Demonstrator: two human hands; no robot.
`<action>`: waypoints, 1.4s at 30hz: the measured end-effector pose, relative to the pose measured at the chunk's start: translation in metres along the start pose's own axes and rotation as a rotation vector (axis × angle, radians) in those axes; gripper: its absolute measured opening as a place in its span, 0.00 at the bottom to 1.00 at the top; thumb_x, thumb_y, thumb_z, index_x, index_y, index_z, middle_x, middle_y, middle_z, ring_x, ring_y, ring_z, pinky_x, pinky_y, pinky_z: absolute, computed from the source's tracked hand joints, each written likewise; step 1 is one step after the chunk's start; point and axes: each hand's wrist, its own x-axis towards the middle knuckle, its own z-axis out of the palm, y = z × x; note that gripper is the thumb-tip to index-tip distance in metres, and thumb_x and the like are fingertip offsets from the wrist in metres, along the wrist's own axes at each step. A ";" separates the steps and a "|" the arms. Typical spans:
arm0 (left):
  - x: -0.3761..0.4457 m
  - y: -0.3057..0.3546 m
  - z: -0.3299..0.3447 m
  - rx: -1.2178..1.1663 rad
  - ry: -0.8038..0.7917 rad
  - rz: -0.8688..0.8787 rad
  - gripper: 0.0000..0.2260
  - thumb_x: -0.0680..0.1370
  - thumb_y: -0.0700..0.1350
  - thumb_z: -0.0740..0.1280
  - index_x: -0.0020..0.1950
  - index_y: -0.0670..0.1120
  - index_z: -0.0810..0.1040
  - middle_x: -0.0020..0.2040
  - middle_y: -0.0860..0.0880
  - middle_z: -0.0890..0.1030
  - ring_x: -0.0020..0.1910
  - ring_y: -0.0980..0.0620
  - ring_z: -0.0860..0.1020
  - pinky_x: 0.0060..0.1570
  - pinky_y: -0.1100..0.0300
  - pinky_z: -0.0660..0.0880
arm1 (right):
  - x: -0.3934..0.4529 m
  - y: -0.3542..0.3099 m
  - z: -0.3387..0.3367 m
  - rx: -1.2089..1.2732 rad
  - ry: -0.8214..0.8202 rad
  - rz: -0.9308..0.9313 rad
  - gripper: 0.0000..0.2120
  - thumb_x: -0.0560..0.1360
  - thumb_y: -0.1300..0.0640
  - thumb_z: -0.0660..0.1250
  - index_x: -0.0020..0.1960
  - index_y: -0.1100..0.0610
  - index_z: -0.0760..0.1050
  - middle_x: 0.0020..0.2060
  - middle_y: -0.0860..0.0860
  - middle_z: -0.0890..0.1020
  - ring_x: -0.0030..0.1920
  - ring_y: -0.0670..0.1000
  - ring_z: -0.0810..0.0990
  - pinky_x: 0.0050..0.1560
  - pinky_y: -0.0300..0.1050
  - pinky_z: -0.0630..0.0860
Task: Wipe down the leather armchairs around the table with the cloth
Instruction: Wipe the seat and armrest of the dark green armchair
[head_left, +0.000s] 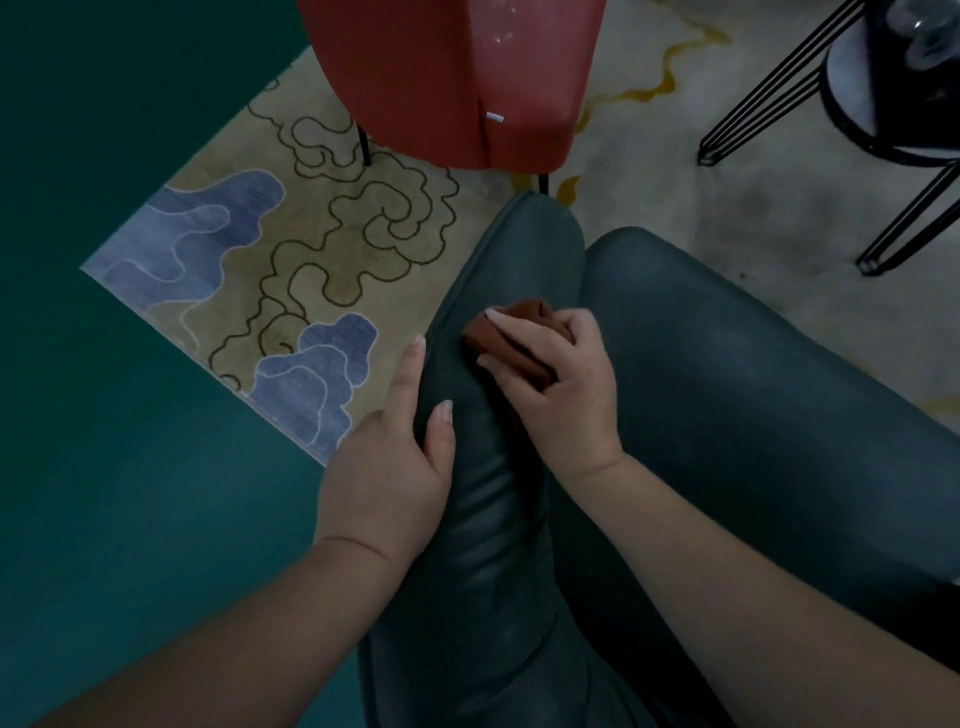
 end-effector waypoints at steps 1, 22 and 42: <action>0.000 0.000 0.000 0.000 0.002 -0.005 0.27 0.78 0.59 0.50 0.77 0.61 0.48 0.47 0.43 0.81 0.42 0.42 0.77 0.37 0.55 0.69 | 0.002 0.001 0.001 -0.026 0.011 -0.012 0.18 0.71 0.49 0.73 0.61 0.47 0.80 0.51 0.53 0.73 0.50 0.50 0.75 0.55 0.44 0.76; 0.000 -0.002 0.003 0.040 0.020 0.025 0.27 0.79 0.59 0.50 0.77 0.60 0.50 0.50 0.45 0.82 0.40 0.42 0.77 0.36 0.57 0.65 | 0.020 -0.004 0.002 -0.038 0.030 0.114 0.22 0.69 0.40 0.71 0.60 0.45 0.79 0.52 0.50 0.71 0.55 0.50 0.73 0.59 0.42 0.73; 0.000 -0.002 0.004 -0.001 -0.005 -0.032 0.27 0.79 0.59 0.51 0.77 0.61 0.49 0.41 0.49 0.77 0.33 0.53 0.67 0.35 0.58 0.68 | 0.124 0.042 -0.004 0.278 0.115 0.574 0.09 0.73 0.41 0.69 0.49 0.44 0.81 0.39 0.39 0.83 0.39 0.37 0.80 0.42 0.35 0.75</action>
